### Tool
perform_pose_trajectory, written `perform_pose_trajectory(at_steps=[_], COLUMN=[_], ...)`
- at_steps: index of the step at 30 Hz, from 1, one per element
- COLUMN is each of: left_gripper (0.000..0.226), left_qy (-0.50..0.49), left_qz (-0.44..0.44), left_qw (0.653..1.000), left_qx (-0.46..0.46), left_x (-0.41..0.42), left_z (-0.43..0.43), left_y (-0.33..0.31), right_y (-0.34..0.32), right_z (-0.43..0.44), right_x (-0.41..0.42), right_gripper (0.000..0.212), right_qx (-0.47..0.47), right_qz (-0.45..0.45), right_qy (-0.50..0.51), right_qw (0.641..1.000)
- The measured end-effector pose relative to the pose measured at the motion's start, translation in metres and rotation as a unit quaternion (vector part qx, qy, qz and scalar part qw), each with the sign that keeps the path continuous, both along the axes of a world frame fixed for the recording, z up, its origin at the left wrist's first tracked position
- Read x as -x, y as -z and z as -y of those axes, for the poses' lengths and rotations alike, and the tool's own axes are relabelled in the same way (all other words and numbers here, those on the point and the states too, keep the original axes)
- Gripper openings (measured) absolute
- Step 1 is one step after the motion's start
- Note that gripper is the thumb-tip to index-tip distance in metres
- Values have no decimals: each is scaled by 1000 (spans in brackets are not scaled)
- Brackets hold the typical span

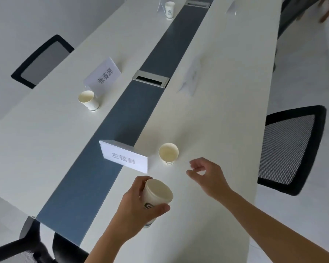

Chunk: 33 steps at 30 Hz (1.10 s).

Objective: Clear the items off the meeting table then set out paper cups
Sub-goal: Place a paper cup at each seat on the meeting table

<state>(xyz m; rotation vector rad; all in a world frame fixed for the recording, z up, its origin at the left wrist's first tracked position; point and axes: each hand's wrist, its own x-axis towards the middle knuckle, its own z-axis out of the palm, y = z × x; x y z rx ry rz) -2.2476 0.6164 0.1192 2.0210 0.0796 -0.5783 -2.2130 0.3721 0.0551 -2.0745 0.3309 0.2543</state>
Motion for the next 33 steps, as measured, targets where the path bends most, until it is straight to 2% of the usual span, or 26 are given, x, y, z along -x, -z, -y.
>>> perform_pose_trajectory(at_steps=[2, 7, 14, 20, 26, 33], left_gripper=[72, 75, 78, 78, 76, 65], left_qy=[41, 135, 248, 342, 381, 398], left_qz=[10, 50, 91, 89, 100, 81], left_qw=[999, 989, 964, 935, 919, 914], left_qx=[8, 15, 17, 32, 12, 22], left_x=[7, 46, 144, 204, 199, 141], left_z=[21, 86, 190, 278, 333, 416], left_y=[-9, -29, -31, -33, -34, -25], right_y=[-23, -63, -82, -90, -100, -98], right_z=[15, 56, 143, 223, 292, 378], right_x=[29, 109, 234, 324, 345, 305], right_gripper=[9, 15, 6, 4, 12, 12], right_qx=[-55, -162, -161, -181, -235, -340], right_qz=[-25, -56, -54, -68, -32, 8], right_qy=[11, 12, 74, 140, 208, 228], right_qw=[998, 985, 983, 971, 949, 912])
